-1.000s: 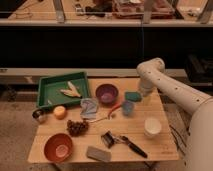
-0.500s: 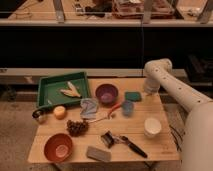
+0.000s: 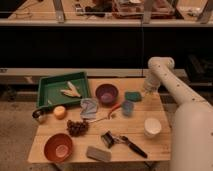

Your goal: Place sponge in red bowl

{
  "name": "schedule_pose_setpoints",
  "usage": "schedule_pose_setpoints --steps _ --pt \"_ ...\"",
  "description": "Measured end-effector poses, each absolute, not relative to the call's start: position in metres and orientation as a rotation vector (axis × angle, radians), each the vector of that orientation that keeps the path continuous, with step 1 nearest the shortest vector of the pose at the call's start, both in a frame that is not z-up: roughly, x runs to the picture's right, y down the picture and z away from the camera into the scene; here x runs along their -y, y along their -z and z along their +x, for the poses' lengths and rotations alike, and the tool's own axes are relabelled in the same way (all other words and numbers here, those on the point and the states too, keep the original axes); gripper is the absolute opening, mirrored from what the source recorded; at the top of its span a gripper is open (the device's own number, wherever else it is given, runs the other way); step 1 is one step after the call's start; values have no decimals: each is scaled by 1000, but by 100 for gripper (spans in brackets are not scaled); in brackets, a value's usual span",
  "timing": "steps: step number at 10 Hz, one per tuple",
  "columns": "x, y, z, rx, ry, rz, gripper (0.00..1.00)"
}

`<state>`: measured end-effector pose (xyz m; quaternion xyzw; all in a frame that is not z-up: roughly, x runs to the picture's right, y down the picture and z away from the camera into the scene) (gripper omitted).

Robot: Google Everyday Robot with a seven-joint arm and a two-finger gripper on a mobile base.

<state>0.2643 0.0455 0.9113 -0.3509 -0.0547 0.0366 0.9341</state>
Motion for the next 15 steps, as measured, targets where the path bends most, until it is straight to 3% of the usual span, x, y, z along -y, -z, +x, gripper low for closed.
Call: schedule_pose_setpoints --steps 15 --pt "-40 -956 255 89 -37 -717 65"
